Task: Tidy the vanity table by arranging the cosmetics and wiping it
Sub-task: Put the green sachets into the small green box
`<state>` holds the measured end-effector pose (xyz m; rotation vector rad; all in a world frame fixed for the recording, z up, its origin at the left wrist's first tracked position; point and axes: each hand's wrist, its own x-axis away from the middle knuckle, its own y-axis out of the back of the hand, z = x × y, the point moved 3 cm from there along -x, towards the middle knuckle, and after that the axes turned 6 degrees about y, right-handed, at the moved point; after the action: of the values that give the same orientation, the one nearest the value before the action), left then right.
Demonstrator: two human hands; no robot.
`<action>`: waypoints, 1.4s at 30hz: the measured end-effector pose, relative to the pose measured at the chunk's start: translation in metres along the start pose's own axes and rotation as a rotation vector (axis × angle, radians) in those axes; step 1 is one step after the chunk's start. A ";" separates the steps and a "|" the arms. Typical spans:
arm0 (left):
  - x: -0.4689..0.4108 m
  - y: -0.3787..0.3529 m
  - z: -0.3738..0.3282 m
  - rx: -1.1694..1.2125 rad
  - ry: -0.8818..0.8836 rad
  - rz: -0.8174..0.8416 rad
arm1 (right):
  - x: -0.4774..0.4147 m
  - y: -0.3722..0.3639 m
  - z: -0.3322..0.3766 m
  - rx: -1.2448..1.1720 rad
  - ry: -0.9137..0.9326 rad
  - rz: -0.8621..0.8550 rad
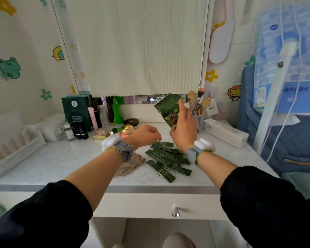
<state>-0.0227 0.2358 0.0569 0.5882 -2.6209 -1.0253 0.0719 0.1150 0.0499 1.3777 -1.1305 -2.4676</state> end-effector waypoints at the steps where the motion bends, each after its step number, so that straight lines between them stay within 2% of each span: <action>1: 0.005 -0.004 0.001 -0.102 -0.011 0.068 | 0.002 0.003 -0.001 -0.002 0.002 -0.006; 3: 0.015 -0.011 0.002 -0.275 -0.055 0.177 | 0.006 0.008 -0.002 -0.014 0.006 -0.016; 7: 0.027 -0.022 0.010 -0.467 -0.080 0.305 | 0.013 0.018 -0.004 -0.019 0.013 -0.018; 10: 0.032 -0.028 0.018 -0.546 -0.116 0.311 | 0.019 0.024 -0.003 -0.018 0.020 -0.006; 15: 0.038 -0.035 0.019 -0.630 -0.223 0.214 | 0.026 0.029 -0.001 -0.005 0.015 -0.001; 23: 0.042 -0.031 0.025 -0.629 -0.341 0.094 | 0.033 0.030 -0.002 0.001 0.005 0.005; 29: 0.044 -0.030 0.029 -0.585 -0.339 -0.004 | 0.036 0.029 0.001 -0.011 -0.007 0.013; 39: 0.059 -0.006 0.042 -0.282 -0.163 -0.127 | 0.042 0.026 0.022 -0.003 0.022 0.023; 42: 0.068 0.006 0.047 -0.267 -0.118 -0.250 | 0.043 0.022 0.033 -0.032 0.033 0.029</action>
<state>-0.1030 0.2361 0.0338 0.8257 -2.4892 -1.4995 0.0152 0.0997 0.0448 1.3781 -1.0916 -2.4225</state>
